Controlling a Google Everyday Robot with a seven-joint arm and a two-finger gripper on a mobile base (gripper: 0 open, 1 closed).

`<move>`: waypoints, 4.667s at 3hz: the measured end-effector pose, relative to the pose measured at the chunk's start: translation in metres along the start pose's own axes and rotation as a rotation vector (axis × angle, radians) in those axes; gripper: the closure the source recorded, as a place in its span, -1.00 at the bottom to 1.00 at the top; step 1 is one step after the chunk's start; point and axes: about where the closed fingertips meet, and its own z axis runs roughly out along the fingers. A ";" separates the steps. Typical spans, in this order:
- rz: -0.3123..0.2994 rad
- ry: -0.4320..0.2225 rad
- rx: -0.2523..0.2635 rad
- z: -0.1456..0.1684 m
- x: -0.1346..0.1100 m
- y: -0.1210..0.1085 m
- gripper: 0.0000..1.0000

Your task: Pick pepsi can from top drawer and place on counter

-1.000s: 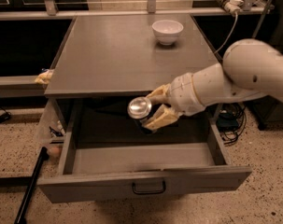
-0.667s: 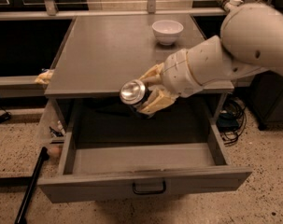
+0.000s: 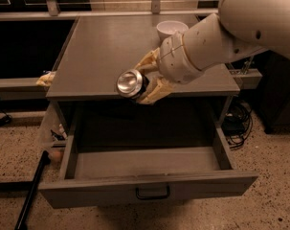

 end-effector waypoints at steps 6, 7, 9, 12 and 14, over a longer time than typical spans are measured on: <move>-0.680 0.213 0.075 -0.045 0.022 -0.107 1.00; -0.781 0.250 0.104 -0.043 0.029 -0.107 1.00; -1.129 0.425 0.244 -0.039 0.073 -0.134 1.00; -1.597 0.773 0.200 -0.009 0.087 -0.144 1.00; -1.633 0.783 0.220 -0.008 0.088 -0.143 1.00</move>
Offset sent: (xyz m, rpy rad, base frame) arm 0.0586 -0.0235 0.0494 -0.2379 -0.4181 0.1308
